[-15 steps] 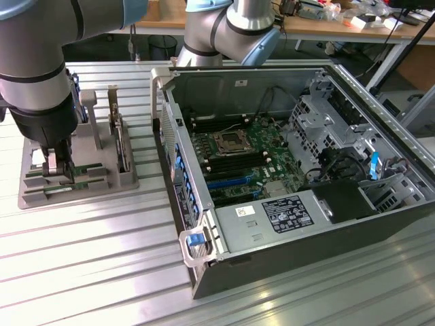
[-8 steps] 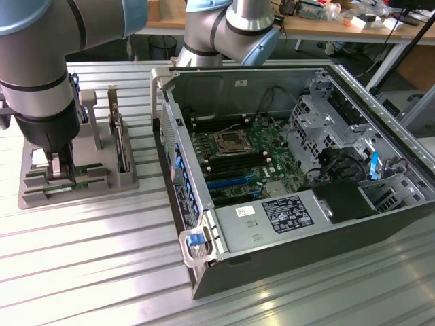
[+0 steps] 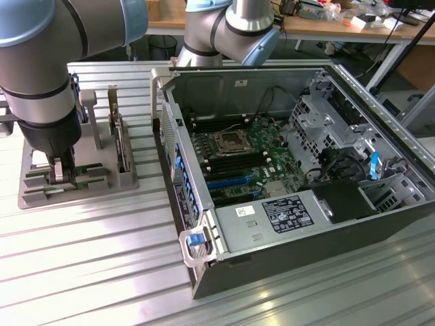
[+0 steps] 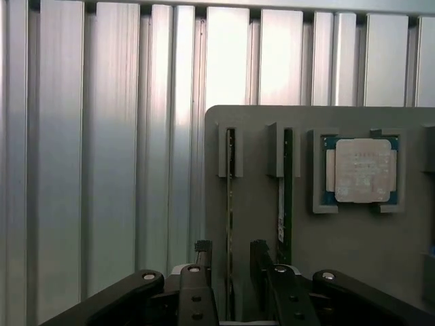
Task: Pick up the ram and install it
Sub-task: 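Pick up the ram and move it above insertion slot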
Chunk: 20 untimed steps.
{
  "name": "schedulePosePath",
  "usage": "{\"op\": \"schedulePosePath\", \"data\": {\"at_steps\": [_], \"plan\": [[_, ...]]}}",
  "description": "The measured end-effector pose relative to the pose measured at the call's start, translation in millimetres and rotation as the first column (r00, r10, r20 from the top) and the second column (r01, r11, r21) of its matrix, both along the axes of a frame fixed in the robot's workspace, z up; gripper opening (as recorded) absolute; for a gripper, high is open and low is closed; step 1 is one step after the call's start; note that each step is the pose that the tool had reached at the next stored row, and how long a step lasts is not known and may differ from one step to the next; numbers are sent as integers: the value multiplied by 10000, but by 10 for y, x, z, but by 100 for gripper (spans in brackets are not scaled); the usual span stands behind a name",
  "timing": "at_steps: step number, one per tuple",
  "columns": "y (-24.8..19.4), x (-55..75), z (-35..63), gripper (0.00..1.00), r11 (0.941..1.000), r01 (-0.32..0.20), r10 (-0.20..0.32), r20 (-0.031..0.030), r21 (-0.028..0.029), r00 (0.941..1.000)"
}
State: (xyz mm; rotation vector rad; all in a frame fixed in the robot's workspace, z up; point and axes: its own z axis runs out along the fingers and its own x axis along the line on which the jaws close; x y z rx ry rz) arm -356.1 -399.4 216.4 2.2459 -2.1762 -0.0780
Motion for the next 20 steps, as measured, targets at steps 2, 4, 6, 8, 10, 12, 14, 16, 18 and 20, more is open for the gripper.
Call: {"op": "schedulePosePath", "data": {"at_steps": [2,4,6,8,10,12,14,16,18,20], "plan": [[0,0,-13,36,10000,-11,11,-1,-1,10000],[0,0,-25,36,10000,-20,20,-1,0,10000],[0,0,-48,36,10000,-38,38,-1,0,10000],[0,0,-65,36,10000,-53,53,0,1,10000],[0,0,-84,36,10000,-67,67,0,1,10000],[0,-1,-91,36,10000,-75,75,-2,1,10000],[0,0,-92,36,10000,-76,76,0,1,10000],[0,0,-92,35,10000,-75,75,0,1,10000],[0,0,-92,22,10000,-75,75,0,2,10000],[0,0,-92,12,10000,-75,75,-1,1,10000]]}}
